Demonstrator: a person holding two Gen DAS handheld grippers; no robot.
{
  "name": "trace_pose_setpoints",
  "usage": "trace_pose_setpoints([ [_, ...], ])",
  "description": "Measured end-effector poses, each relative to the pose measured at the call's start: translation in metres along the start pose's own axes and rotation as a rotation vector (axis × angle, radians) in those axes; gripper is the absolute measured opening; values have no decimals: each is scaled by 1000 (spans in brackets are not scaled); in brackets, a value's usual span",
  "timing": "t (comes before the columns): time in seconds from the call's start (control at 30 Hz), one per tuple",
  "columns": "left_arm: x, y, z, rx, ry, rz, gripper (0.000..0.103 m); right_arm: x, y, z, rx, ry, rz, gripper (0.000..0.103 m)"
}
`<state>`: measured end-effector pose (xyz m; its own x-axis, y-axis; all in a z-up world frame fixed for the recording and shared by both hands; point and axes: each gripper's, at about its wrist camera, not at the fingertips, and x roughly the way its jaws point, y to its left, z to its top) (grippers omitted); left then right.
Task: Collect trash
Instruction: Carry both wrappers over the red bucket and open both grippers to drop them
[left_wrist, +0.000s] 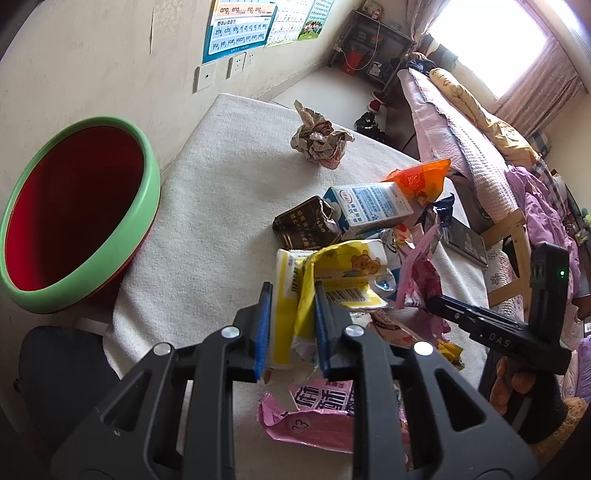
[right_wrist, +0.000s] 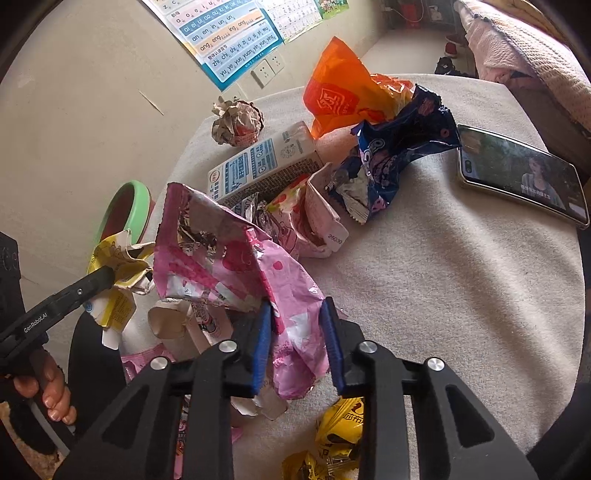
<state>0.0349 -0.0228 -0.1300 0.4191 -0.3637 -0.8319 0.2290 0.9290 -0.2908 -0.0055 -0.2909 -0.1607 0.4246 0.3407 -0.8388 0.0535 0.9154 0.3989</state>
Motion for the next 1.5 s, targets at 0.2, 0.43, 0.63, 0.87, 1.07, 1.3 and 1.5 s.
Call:
trace_pose_setpoints([
  [0.2, -6, 3, 2, -10, -23, 6, 20, -26, 11, 9, 1, -68, 35, 5],
  [0.43, -17, 11, 5, -32, -57, 18, 20, -48, 36, 22, -29, -124, 100, 5],
  [0.63, -29, 25, 12, -59, -97, 47, 20, -45, 70, 32, -87, -118, 153, 5],
  [0.87, -44, 50, 16, -96, -134, 98, 20, -29, 116, 36, -176, -76, 216, 5],
  [1.07, -59, 82, 23, -139, -174, 159, 20, -14, 155, 46, -237, -54, 262, 5],
  [1.3, -79, 124, 31, -214, -227, 235, 20, 8, 184, 62, -240, -13, 291, 5],
  [1.5, -89, 155, 31, -256, -243, 301, 20, 33, 220, 75, -274, 15, 298, 5],
])
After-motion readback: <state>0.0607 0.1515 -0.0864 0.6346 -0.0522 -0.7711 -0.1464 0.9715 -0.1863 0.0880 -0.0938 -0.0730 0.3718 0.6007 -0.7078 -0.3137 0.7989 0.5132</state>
